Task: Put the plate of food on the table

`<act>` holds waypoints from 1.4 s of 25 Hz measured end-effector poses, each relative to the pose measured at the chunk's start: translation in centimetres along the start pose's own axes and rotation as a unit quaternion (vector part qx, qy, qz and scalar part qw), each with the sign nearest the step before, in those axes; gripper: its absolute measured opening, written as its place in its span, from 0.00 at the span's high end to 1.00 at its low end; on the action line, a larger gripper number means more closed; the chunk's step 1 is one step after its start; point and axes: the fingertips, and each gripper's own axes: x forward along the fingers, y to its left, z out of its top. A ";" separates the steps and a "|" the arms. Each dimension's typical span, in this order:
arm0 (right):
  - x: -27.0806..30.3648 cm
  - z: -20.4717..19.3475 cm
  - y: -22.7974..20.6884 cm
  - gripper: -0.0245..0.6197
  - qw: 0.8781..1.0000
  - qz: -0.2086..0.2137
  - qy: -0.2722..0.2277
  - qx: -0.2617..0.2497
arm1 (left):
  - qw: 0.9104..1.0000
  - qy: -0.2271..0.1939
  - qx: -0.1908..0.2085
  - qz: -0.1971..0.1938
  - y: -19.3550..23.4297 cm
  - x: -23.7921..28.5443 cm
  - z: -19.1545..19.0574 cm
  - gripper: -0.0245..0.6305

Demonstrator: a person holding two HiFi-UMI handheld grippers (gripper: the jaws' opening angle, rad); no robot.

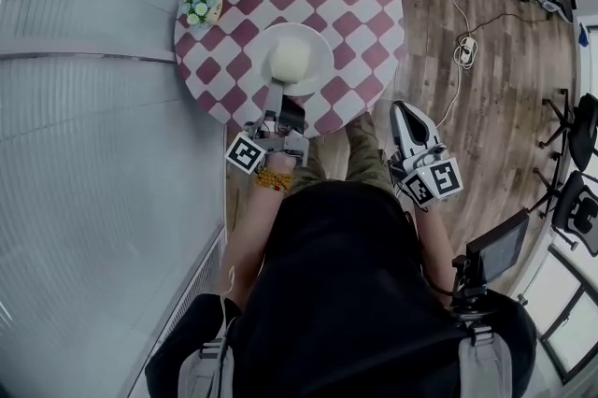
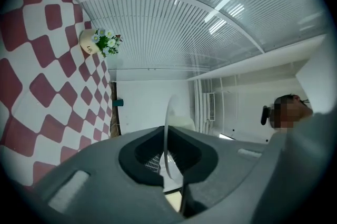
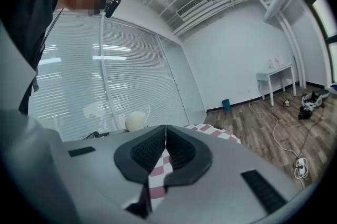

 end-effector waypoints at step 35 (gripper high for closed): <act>-2.9 -0.8 -9.8 0.94 0.993 -0.109 0.041 0.016 | 0.967 0.050 0.006 0.251 22.2 7.4 -5.4 0.93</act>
